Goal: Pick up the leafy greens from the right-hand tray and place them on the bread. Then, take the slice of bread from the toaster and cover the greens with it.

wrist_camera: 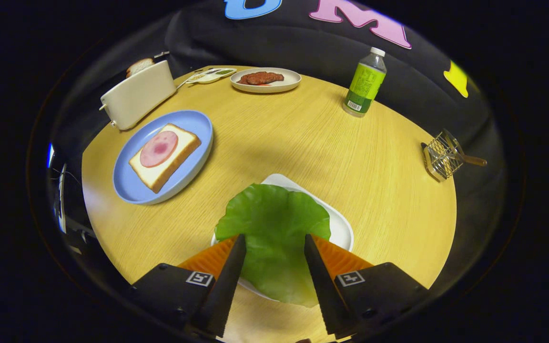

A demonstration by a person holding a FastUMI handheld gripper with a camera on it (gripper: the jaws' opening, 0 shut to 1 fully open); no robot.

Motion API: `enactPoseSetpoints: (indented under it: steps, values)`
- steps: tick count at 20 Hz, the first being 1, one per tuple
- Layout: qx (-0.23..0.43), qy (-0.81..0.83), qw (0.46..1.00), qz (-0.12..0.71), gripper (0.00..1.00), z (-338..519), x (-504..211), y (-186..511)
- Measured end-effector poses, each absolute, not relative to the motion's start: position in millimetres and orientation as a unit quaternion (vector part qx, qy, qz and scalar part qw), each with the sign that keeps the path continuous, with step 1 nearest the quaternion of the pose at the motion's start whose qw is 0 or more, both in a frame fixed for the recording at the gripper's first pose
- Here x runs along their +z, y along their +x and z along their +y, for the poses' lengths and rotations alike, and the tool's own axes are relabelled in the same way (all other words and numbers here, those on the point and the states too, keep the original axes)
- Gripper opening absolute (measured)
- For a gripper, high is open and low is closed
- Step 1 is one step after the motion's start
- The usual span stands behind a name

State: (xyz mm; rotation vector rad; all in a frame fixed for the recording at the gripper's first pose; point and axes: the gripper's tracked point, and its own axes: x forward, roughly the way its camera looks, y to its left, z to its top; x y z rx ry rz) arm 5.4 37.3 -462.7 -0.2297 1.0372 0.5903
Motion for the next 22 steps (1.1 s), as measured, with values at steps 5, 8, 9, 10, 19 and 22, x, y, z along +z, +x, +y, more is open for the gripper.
enactPoseSetpoints:
  steps: [5, 8, 9, 10, 19, 22]
  values:
    - [0.276, -0.087, 0.815, 0.503, 0.61, 37, -463, 6]
    - [0.271, -0.086, 0.818, 0.501, 0.27, 36, -463, 9]
    - [0.270, -0.085, 0.818, 0.501, 0.12, 36, -463, 10]
    - [0.270, -0.082, 0.819, 0.499, 0.09, 36, -463, 11]
    - [0.245, -0.030, 0.859, 0.449, 0.05, 38, -397, 24]
    - [0.259, -0.025, 0.867, 0.425, 0.05, 56, -366, 22]
